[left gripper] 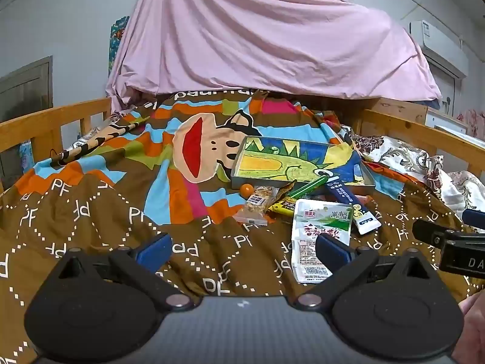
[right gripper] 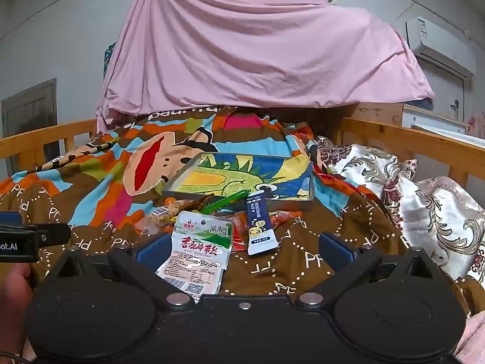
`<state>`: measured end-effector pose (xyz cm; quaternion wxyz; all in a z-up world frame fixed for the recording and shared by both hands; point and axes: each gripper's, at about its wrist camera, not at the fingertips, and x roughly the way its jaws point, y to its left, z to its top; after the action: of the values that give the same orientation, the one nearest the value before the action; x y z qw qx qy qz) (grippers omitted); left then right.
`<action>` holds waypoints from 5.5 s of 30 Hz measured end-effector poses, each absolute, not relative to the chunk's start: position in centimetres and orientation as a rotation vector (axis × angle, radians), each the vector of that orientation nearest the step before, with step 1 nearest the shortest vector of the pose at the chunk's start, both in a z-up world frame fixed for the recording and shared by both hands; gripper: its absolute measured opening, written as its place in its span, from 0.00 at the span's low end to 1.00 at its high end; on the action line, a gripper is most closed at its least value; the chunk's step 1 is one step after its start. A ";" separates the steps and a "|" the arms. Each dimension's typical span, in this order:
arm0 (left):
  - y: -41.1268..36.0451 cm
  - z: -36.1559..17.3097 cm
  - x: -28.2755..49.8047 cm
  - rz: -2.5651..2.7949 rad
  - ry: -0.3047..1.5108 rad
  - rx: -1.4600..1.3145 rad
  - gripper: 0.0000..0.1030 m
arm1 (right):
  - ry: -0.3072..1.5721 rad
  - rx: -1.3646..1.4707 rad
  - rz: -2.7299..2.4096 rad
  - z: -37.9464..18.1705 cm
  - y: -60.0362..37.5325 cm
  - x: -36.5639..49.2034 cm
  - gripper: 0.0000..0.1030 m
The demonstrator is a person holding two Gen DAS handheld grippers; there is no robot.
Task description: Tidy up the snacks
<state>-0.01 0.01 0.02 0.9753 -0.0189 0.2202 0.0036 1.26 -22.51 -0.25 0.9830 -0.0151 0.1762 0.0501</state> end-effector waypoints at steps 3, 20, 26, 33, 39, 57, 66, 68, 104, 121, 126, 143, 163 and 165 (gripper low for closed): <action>0.0 0.0 0.0 0.006 0.445 -0.042 1.00 | 0.355 -0.032 0.101 -0.2 -22.5 1.3 1.00; 0.1 0.0 0.1 0.007 0.446 -0.044 1.00 | 0.355 -0.027 0.101 -0.3 -22.5 1.3 1.00; 0.2 -0.2 0.1 0.007 0.447 -0.045 1.00 | 0.354 -0.026 0.102 -0.3 -22.6 1.2 1.00; 0.2 -0.2 0.1 0.008 0.447 -0.045 1.00 | 0.354 -0.026 0.101 -0.3 -22.6 1.3 1.00; 0.2 -0.2 0.1 0.008 0.448 -0.046 1.00 | 0.354 -0.025 0.102 -0.3 -22.6 1.2 1.00; 0.2 -0.2 0.1 0.008 0.450 -0.048 1.00 | 0.354 -0.024 0.102 -0.3 -22.6 1.2 1.00; 0.2 -0.8 0.1 0.007 0.453 -0.052 1.00 | 0.354 -0.023 0.102 -0.3 -22.6 1.2 1.00; 0.2 -0.7 0.1 0.007 0.453 -0.053 1.00 | 0.355 -0.023 0.102 -0.3 -22.6 1.2 1.00; -4.0 -3.5 7.2 -0.099 0.601 0.025 1.00 | 0.532 -0.040 0.117 0.8 -26.5 11.9 0.99; -9.8 -8.3 15.7 -0.184 0.697 0.060 1.00 | 0.583 -0.157 0.175 -3.7 -27.4 21.7 0.99; -10.8 -9.4 16.9 -0.211 0.745 0.068 1.00 | 0.622 -0.117 0.205 -4.5 -27.5 22.6 0.99; -9.0 -9.3 16.3 -0.134 0.783 0.014 0.96 | 0.675 -0.153 0.302 -6.4 -24.9 23.8 0.72; -7.4 -8.7 15.1 -0.131 0.770 -0.075 0.94 | 0.797 -0.255 0.324 -6.8 -24.6 20.1 0.50; -7.4 -8.8 15.2 -0.133 0.777 -0.070 0.95 | 0.786 -0.253 0.335 -7.0 -24.4 20.4 0.59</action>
<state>15.24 -7.37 -8.77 0.9227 -0.0343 0.3785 -0.0649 20.43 -24.38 -6.98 0.9023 -0.1222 0.3803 0.1620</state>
